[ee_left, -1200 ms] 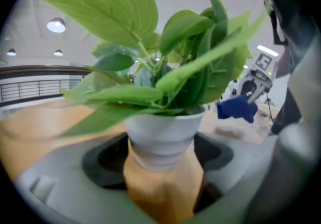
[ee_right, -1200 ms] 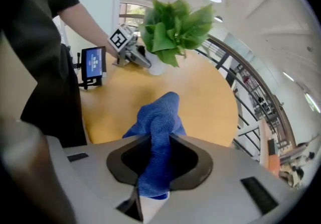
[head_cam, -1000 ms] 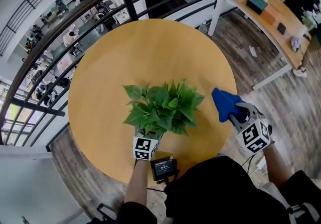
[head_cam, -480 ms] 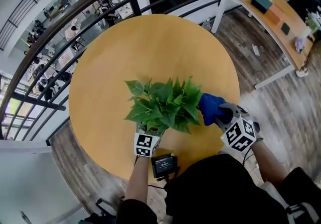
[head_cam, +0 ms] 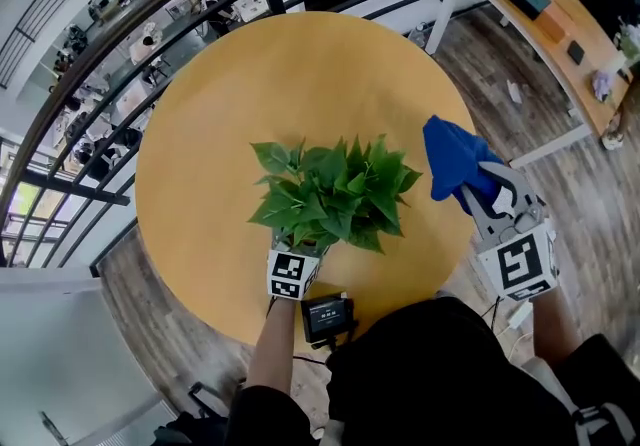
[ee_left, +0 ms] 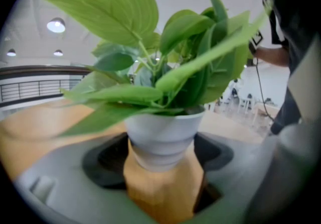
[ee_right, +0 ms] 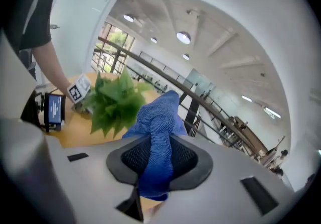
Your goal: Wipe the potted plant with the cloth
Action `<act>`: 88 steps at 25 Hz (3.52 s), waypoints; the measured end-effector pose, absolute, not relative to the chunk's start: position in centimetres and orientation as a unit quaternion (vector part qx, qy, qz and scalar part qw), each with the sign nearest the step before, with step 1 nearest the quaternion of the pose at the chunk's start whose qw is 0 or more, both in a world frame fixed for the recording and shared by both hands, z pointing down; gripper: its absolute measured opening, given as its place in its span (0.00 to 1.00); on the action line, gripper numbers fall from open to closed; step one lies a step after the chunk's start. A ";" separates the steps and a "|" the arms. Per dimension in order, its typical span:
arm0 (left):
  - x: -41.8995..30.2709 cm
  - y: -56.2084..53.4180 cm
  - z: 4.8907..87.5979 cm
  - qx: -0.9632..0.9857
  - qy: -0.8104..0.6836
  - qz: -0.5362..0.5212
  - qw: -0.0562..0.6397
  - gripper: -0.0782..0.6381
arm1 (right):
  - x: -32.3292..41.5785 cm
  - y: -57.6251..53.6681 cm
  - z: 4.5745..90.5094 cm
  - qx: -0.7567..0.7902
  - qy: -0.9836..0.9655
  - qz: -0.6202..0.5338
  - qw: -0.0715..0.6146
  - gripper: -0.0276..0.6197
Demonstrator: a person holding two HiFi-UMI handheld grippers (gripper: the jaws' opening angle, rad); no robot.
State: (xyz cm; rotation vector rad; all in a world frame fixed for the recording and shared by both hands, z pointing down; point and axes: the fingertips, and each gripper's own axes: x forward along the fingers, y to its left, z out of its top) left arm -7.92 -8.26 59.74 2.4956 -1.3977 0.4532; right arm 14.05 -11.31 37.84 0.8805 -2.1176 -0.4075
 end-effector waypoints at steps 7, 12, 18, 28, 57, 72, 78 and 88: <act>-8.0 -8.0 59.6 0.855 -0.480 0.156 0.123 0.67 | 6.8 -9.5 37.1 0.277 -0.840 -0.234 0.403 0.20; -8.2 -8.1 59.8 0.856 -0.478 0.155 0.124 0.66 | 10.2 -9.7 45.0 0.276 -0.822 -0.167 0.468 0.20; -8.4 -8.0 59.8 0.855 -0.479 0.156 0.125 0.66 | 14.5 -9.0 49.8 0.280 -0.802 -0.098 0.518 0.20; -8.0 -8.1 59.8 0.855 -0.479 0.156 0.122 0.66 | 17.7 -4.2 55.1 0.200 -0.771 -0.061 0.601 0.20; -8.1 -8.0 59.8 0.854 -0.480 0.157 0.123 0.66 | 17.5 -4.0 49.7 0.233 -0.841 0.023 0.488 0.20; -8.3 -8.0 59.7 0.855 -0.479 0.156 0.122 0.66 | 9.7 -0.1 53.2 0.139 -0.864 -0.005 0.483 0.20; -8.1 -8.0 59.8 0.854 -0.480 0.156 0.123 0.66 | 14.9 0.7 57.3 0.135 -0.813 -0.011 0.566 0.20; -8.1 -8.2 59.8 0.854 -0.480 0.157 0.124 0.66 | 11.3 -3.4 35.7 0.218 -0.929 -0.081 0.288 0.20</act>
